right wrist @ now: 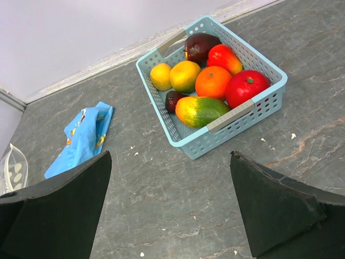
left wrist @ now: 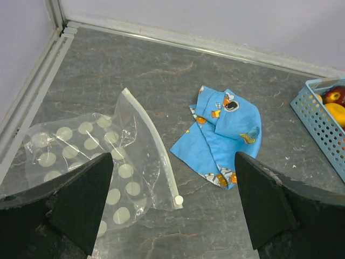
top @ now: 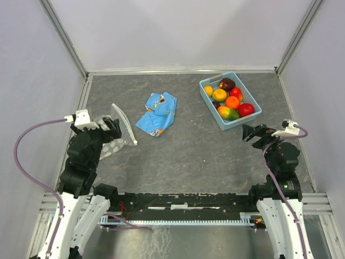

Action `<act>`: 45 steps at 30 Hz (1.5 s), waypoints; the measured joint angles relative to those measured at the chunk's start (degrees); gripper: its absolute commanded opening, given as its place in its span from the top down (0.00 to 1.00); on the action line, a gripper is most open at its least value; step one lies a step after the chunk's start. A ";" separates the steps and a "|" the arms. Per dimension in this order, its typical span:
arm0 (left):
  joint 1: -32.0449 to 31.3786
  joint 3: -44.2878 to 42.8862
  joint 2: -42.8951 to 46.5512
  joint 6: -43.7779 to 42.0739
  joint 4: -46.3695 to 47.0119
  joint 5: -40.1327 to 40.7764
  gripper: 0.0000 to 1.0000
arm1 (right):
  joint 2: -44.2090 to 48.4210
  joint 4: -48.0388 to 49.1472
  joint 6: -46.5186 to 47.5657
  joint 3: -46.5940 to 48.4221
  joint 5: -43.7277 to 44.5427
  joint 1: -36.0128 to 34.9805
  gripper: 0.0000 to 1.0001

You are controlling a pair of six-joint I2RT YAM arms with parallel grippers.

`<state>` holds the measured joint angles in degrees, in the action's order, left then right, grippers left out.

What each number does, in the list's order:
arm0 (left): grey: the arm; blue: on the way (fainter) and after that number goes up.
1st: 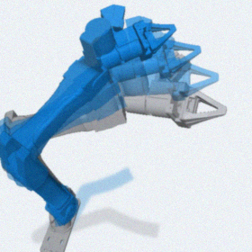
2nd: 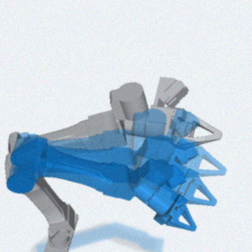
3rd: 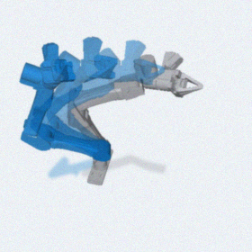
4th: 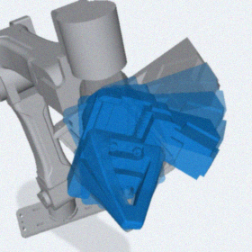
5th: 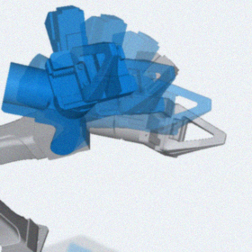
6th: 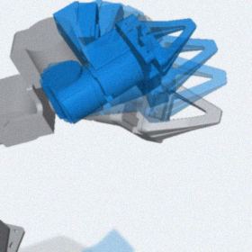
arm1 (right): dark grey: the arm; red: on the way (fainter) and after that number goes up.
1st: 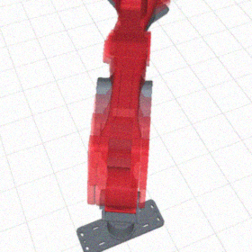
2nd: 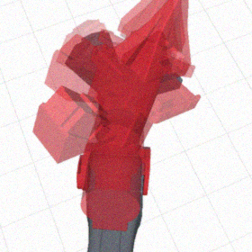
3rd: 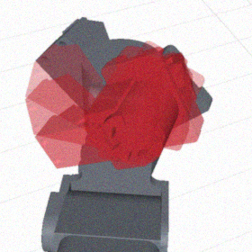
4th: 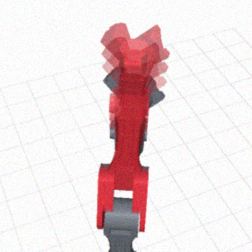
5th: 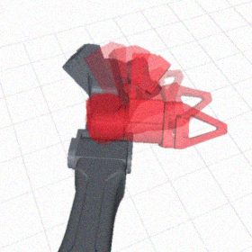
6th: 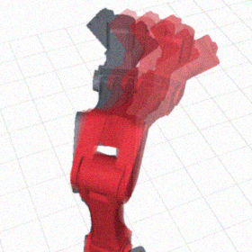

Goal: Place the food in the zip-top bag and seal the zipper
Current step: Pick up the zipper food storage bag at the center of the board.

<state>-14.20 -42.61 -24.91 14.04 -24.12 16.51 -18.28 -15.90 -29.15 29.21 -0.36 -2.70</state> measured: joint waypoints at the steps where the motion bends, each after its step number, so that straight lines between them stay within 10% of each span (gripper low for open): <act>1: 0.00 -1.11 -1.77 0.33 -0.61 0.11 0.01 | 0.04 0.00 -0.02 0.00 0.55 -0.55 0.01; 24: -1.16 -20.28 -41.42 10.84 -13.31 3.72 0.01 | -0.07 0.66 0.07 -1.07 7.87 -9.84 0.01; 45: -11.32 -28.96 -67.38 16.22 -19.15 34.10 0.09 | -0.28 1.66 0.52 -1.70 9.94 -11.56 0.01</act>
<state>-25.52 -71.57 -92.29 30.26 -43.27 50.61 -18.57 -14.24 -28.62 27.51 9.58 -14.26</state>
